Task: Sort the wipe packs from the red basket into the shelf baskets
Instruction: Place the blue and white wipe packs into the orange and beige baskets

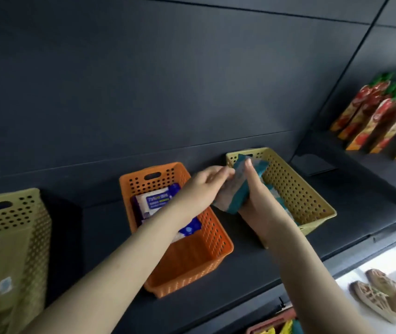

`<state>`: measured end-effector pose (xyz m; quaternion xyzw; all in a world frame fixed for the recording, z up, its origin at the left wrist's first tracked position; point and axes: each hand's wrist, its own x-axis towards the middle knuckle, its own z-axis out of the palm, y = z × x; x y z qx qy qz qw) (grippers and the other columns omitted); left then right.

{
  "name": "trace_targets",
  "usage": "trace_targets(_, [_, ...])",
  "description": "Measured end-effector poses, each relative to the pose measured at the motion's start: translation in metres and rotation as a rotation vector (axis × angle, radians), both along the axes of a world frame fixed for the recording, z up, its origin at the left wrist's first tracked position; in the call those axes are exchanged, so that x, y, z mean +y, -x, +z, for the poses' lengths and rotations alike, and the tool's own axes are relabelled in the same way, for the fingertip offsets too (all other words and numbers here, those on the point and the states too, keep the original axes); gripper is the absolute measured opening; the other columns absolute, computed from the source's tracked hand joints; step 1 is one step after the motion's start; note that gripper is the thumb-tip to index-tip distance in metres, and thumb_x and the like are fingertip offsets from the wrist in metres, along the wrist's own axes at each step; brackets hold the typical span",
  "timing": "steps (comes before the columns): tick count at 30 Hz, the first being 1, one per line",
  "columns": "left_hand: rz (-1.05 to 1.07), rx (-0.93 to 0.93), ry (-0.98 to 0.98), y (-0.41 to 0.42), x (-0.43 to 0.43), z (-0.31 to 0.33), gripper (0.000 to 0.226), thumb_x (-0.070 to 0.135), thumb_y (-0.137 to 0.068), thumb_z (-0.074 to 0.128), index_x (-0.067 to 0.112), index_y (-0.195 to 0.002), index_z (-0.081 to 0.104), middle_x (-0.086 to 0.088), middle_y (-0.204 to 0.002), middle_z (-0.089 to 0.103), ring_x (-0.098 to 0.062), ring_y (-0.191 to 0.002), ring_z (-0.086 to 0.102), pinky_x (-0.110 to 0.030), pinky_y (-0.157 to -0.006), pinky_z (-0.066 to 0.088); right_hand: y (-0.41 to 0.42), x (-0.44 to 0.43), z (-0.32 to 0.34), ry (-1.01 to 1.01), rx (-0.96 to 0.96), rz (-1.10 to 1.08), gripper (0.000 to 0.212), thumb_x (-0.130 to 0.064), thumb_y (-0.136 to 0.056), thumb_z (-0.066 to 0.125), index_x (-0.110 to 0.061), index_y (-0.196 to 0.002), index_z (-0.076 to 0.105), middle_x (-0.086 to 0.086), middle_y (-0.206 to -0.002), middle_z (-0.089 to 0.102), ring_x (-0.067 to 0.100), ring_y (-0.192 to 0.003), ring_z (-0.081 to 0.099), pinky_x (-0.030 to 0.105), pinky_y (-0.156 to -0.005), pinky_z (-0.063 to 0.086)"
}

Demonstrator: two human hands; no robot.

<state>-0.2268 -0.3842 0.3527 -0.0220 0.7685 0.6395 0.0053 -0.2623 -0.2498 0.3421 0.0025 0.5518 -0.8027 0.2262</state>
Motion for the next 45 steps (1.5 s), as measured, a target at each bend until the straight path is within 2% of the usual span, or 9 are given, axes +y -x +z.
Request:
trace_targets(7, [0.048, 0.001, 0.025, 0.065, 0.061, -0.026, 0.028, 0.021, -0.099, 0.049, 0.023, -0.126, 0.057, 0.006, -0.132, 0.058, -0.005, -0.12, 0.053, -0.024, -0.101, 0.044, 0.064, 0.114, -0.022, 0.04, -0.204, -0.275, 0.028, -0.029, -0.1, 0.047, -0.01, -0.118, 0.057, 0.008, -0.096, 0.075, 0.02, -0.087, 0.073, 0.034, -0.066, 0.057])
trace_targets(13, [0.102, -0.15, 0.172, 0.095, 0.089, -0.061, 0.067, 0.029, -0.096, 0.057, 0.028, -0.152, 0.021, 0.006, -0.16, 0.018, -0.014, -0.145, 0.022, -0.033, -0.116, 0.023, 0.106, 0.16, -0.041, -0.104, -0.227, -0.234, 0.021, -0.023, -0.095, 0.057, -0.014, -0.114, 0.059, 0.014, -0.119, 0.065, 0.03, -0.108, 0.063, 0.045, -0.083, 0.054])
trace_targets(17, [0.087, -0.165, 0.228, 0.101, 0.091, -0.075, 0.078, 0.025, -0.097, 0.055, 0.027, -0.155, 0.002, 0.015, -0.161, -0.009, -0.004, -0.146, 0.0, -0.026, -0.114, 0.008, 0.124, 0.158, -0.045, -0.16, -0.205, -0.162, 0.014, -0.012, -0.095, 0.057, -0.011, -0.108, 0.06, 0.01, -0.103, 0.07, 0.021, -0.084, 0.072, 0.032, -0.061, 0.058])
trace_targets(22, [0.068, -0.174, 0.203, 0.103, 0.086, -0.081, 0.078, 0.029, -0.097, 0.054, 0.033, -0.154, -0.001, 0.022, -0.159, -0.01, 0.001, -0.144, -0.001, -0.028, -0.118, 0.008, 0.154, 0.154, -0.051, -0.52, 0.04, 0.061, 0.042, -0.003, -0.084, 0.068, -0.012, -0.121, 0.05, 0.009, -0.11, 0.067, 0.026, -0.097, 0.068, 0.049, -0.082, 0.057])
trace_targets(25, [0.059, -0.17, 0.222, 0.103, 0.085, -0.082, 0.079, 0.029, -0.097, 0.054, 0.033, -0.154, -0.001, 0.023, -0.158, -0.01, 0.004, -0.143, -0.001, -0.023, -0.113, 0.007, 0.172, 0.153, -0.046, -0.951, 0.301, 0.441, 0.029, -0.011, -0.083, 0.07, -0.018, -0.109, 0.059, 0.002, -0.102, 0.071, 0.02, -0.092, 0.07, 0.047, -0.085, 0.056])
trace_targets(30, [0.064, -0.165, 0.205, 0.104, 0.083, -0.082, 0.08, 0.027, -0.097, 0.055, 0.033, -0.154, -0.001, 0.023, -0.158, -0.008, 0.004, -0.144, 0.001, -0.02, -0.114, 0.009, 0.176, 0.145, -0.04, -1.267, 0.483, 1.031, 0.014, -0.021, -0.091, 0.063, -0.025, -0.105, 0.064, -0.003, -0.103, 0.069, 0.013, -0.089, 0.069, 0.033, -0.079, 0.057])
trace_targets(33, [0.069, -0.169, 0.206, 0.105, 0.083, -0.082, 0.08, 0.028, -0.097, 0.055, 0.034, -0.154, 0.0, 0.025, -0.158, -0.007, 0.0, -0.146, 0.006, -0.028, -0.119, 0.013, 0.172, 0.136, -0.052, -1.316, 0.561, 1.222, 0.035, -0.026, -0.09, 0.064, -0.03, -0.124, 0.059, -0.01, -0.125, 0.061, 0.011, -0.112, 0.058, 0.035, -0.099, 0.044])
trace_targets(36, [0.066, -0.174, 0.204, 0.105, 0.084, -0.082, 0.08, 0.028, -0.096, 0.056, 0.036, -0.153, 0.0, 0.026, -0.157, -0.007, -0.003, -0.146, 0.009, -0.03, -0.119, 0.017, 0.169, 0.129, -0.062, -1.258, 0.613, 1.234, 0.054, -0.024, -0.087, 0.069, -0.023, -0.137, 0.048, -0.009, -0.134, 0.051, 0.01, -0.122, 0.048, 0.028, -0.102, 0.038])
trace_targets(45, [0.063, -0.172, 0.192, 0.105, 0.083, -0.082, 0.08, 0.027, -0.096, 0.056, 0.036, -0.153, 0.001, 0.025, -0.158, -0.006, -0.005, -0.146, 0.01, -0.029, -0.115, 0.02, 0.169, 0.137, -0.07, -1.217, 0.748, 1.166, 0.049, -0.021, -0.082, 0.074, -0.027, -0.127, 0.056, -0.012, -0.119, 0.057, 0.006, -0.104, 0.052, 0.025, -0.092, 0.042])
